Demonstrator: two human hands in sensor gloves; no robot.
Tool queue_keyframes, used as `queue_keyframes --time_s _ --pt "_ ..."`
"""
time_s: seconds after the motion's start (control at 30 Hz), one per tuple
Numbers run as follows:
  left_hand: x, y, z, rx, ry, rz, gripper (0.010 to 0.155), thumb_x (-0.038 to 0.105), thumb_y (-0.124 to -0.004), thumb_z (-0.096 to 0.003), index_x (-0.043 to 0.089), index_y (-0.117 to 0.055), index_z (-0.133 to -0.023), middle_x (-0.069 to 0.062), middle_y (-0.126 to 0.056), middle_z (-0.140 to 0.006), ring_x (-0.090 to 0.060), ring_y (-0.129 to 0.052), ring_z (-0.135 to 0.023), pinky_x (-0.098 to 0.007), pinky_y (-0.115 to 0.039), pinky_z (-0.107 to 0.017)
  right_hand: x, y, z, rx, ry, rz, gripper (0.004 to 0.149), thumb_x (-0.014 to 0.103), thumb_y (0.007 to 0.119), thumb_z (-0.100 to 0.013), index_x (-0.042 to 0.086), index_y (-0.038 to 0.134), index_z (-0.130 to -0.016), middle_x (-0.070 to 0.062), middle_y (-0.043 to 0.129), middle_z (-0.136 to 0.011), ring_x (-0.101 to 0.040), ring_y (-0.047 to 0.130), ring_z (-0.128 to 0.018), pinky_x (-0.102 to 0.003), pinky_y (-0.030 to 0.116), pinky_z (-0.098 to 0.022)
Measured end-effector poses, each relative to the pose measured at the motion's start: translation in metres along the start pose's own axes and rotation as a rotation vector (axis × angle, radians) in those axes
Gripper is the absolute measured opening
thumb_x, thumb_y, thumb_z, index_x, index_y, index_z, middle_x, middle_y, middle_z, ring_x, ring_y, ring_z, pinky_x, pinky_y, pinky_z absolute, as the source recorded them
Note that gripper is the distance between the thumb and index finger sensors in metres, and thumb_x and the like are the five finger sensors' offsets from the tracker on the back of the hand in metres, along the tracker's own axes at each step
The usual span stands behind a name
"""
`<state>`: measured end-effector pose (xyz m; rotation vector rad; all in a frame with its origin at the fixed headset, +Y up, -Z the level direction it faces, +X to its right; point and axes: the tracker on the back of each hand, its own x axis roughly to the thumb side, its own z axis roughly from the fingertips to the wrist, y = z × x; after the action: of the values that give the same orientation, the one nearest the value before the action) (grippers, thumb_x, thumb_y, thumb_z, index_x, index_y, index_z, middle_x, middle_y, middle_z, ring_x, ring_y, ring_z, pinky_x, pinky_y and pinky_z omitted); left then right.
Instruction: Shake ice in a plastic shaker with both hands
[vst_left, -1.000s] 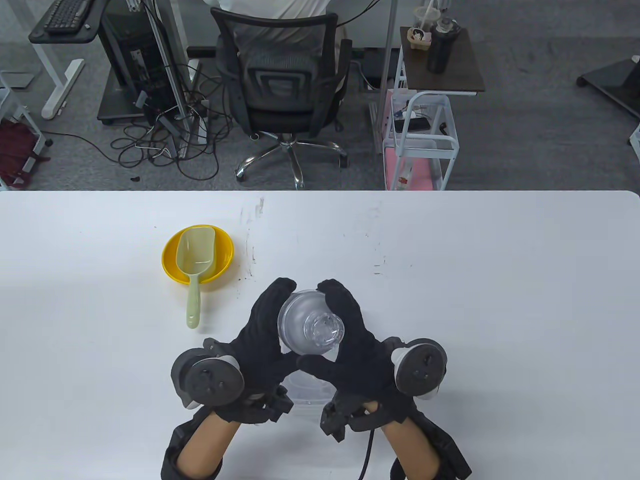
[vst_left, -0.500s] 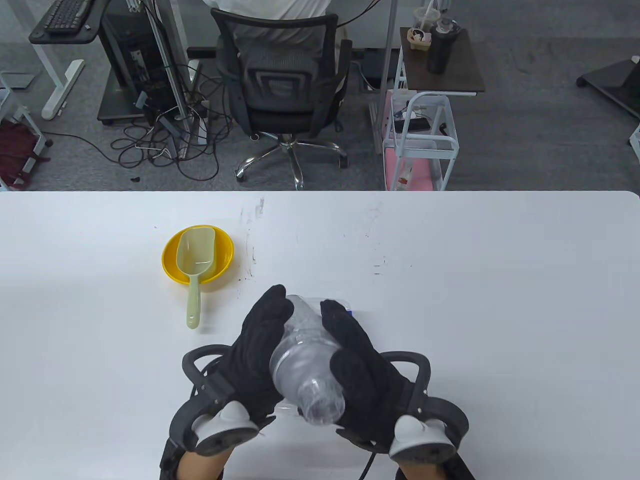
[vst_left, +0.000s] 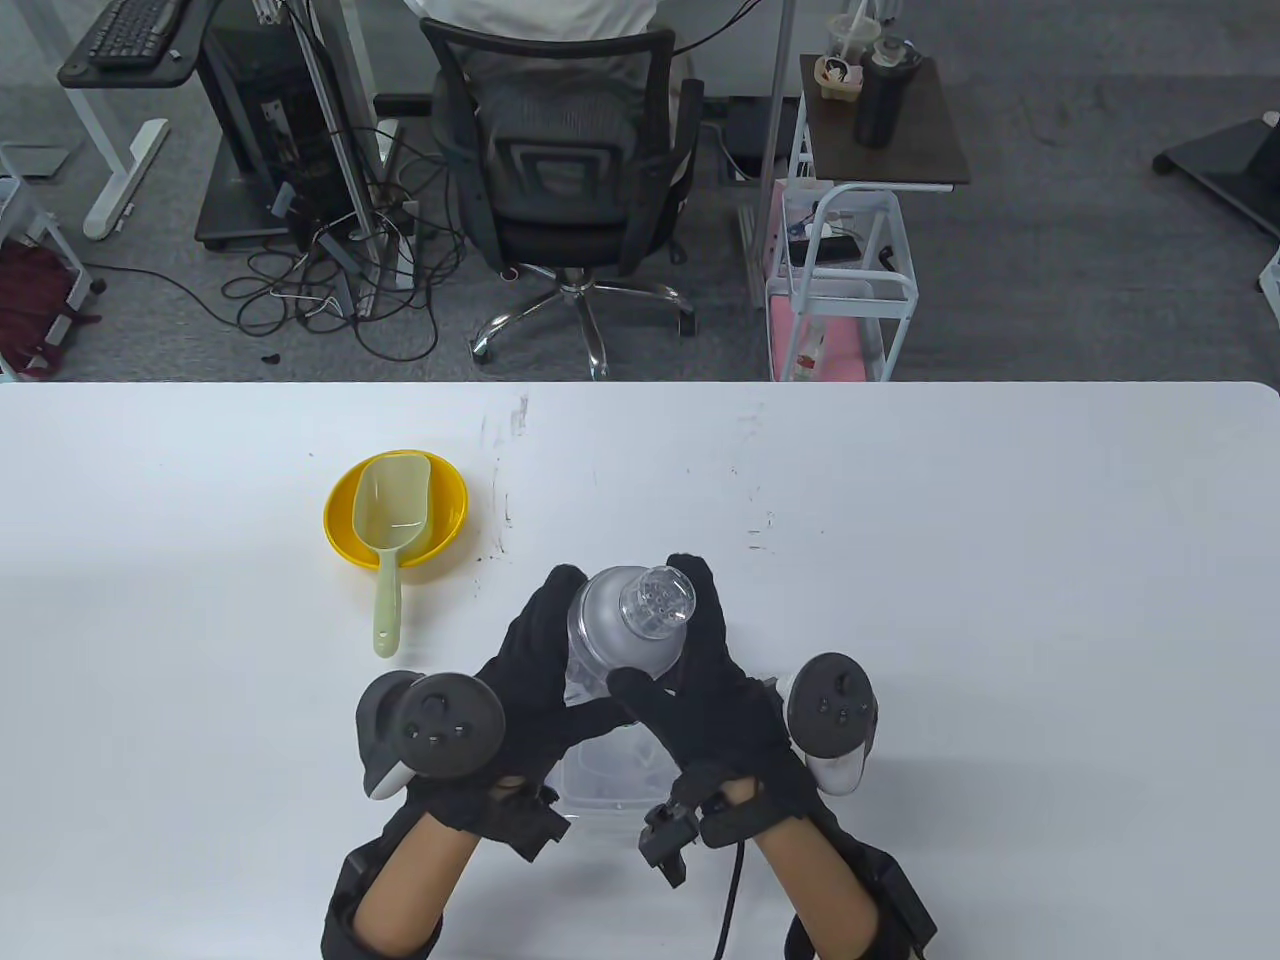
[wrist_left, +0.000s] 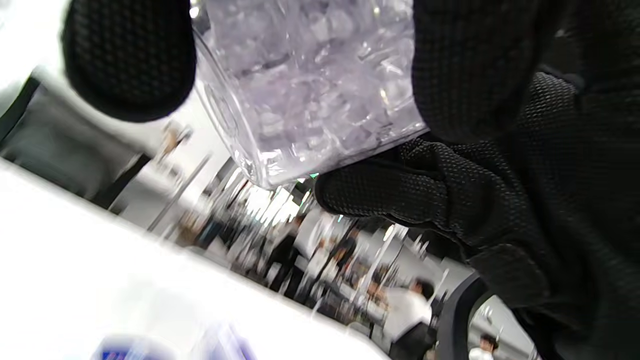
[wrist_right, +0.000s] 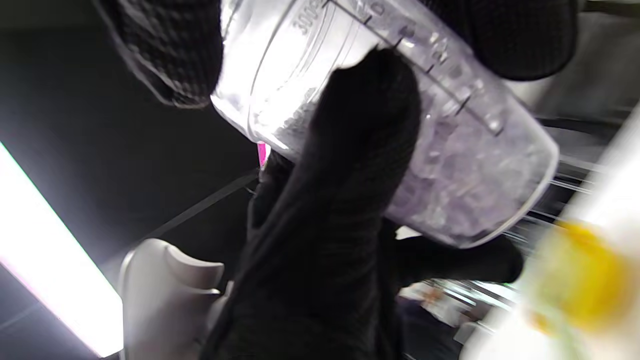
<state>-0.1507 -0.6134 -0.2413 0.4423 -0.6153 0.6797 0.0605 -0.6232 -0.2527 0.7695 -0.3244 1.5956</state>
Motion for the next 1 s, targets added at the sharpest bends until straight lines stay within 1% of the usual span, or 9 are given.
queue_keyframes --time_s 0.13,0.2,0.3,0.4,0.6,0.67,0.83,0.93,1.0 --pt "0.042 0.022 0.014 0.425 -0.315 -0.484 0.109 0.068 -0.08 -0.0449 0.024 -0.004 -0.11 -0.006 -0.039 -0.119 -0.028 -0.072 -0.107 -0.032 -0.098 -0.05 0.063 0.008 0.017 -0.249 -0.603 0.433 0.119 0.054 0.097 -0.019 0.031 0.022 -0.109 -0.022 0.047 -0.113 -0.053 0.076 -0.093 -0.06 0.08 -0.064" --pt "0.018 0.009 0.008 0.257 -0.187 -0.379 0.108 0.067 -0.082 -0.0451 0.022 -0.009 -0.112 -0.008 -0.043 -0.118 -0.03 -0.078 -0.104 -0.033 -0.1 -0.046 0.03 -0.002 0.011 -0.207 -0.386 0.604 0.12 0.074 0.083 -0.025 0.029 0.012 -0.112 -0.016 0.051 -0.113 -0.037 0.088 -0.091 -0.038 0.094 -0.063" --pt "0.003 -0.004 0.003 0.133 -0.117 -0.077 0.108 0.051 -0.092 -0.0467 0.025 -0.011 -0.113 -0.012 -0.036 -0.12 -0.042 -0.065 -0.106 -0.05 -0.088 -0.047 0.01 0.0 0.006 -0.05 -0.202 0.079 0.116 0.049 0.101 -0.032 0.029 0.02 -0.114 -0.028 0.037 -0.115 -0.062 0.062 -0.093 -0.065 0.07 -0.062" --pt "-0.002 -0.003 0.001 0.119 -0.073 -0.219 0.107 0.06 -0.088 -0.045 0.02 -0.016 -0.114 -0.014 -0.046 -0.117 -0.039 -0.078 -0.1 -0.04 -0.096 -0.039 0.005 -0.001 0.003 -0.055 -0.036 0.16 0.116 0.056 0.095 -0.033 0.03 0.016 -0.114 -0.027 0.037 -0.116 -0.059 0.065 -0.095 -0.061 0.075 -0.062" --pt "-0.021 -0.019 -0.004 -0.163 0.132 0.015 0.106 0.06 -0.09 -0.0418 0.011 -0.03 -0.114 -0.025 -0.06 -0.108 -0.045 -0.089 -0.085 -0.041 -0.096 -0.023 -0.023 -0.003 0.007 -0.026 0.34 -0.036 0.118 0.064 0.087 -0.033 0.018 0.014 -0.114 -0.038 0.036 -0.108 -0.066 0.064 -0.081 -0.064 0.075 -0.048" --pt "-0.016 -0.018 -0.002 -0.141 0.098 0.059 0.107 0.058 -0.09 -0.0427 0.01 -0.027 -0.113 -0.024 -0.057 -0.109 -0.046 -0.086 -0.087 -0.043 -0.095 -0.025 -0.012 -0.006 0.007 -0.019 0.305 -0.021 0.116 0.058 0.091 -0.033 0.02 0.016 -0.113 -0.037 0.035 -0.108 -0.067 0.061 -0.081 -0.065 0.073 -0.046" --pt "0.041 0.019 0.014 0.44 -0.38 -0.235 0.107 0.057 -0.087 -0.0467 0.027 -0.005 -0.109 -0.007 -0.029 -0.12 -0.035 -0.057 -0.113 -0.052 -0.083 -0.064 0.069 0.012 0.022 -0.156 -0.611 0.449 0.115 0.058 0.09 -0.025 0.039 0.013 -0.108 -0.013 0.03 -0.12 -0.052 0.058 -0.104 -0.065 0.071 -0.066" --pt "0.019 0.01 0.012 0.292 -0.227 -0.407 0.107 0.068 -0.078 -0.0466 0.017 -0.011 -0.112 -0.011 -0.044 -0.117 -0.031 -0.078 -0.104 -0.037 -0.1 -0.051 0.033 0.003 0.01 -0.138 -0.397 0.627 0.12 0.074 0.077 -0.029 0.025 0.004 -0.11 -0.018 0.043 -0.115 -0.04 0.08 -0.094 -0.041 0.091 -0.061" --pt "0.006 0.0 0.009 0.196 -0.197 -0.11 0.107 0.059 -0.087 -0.0478 0.02 -0.011 -0.113 -0.013 -0.039 -0.119 -0.039 -0.069 -0.106 -0.049 -0.091 -0.052 0.022 0.006 0.01 -0.049 -0.288 0.273 0.117 0.062 0.089 -0.034 0.027 0.009 -0.111 -0.024 0.037 -0.115 -0.055 0.067 -0.094 -0.056 0.078 -0.06"
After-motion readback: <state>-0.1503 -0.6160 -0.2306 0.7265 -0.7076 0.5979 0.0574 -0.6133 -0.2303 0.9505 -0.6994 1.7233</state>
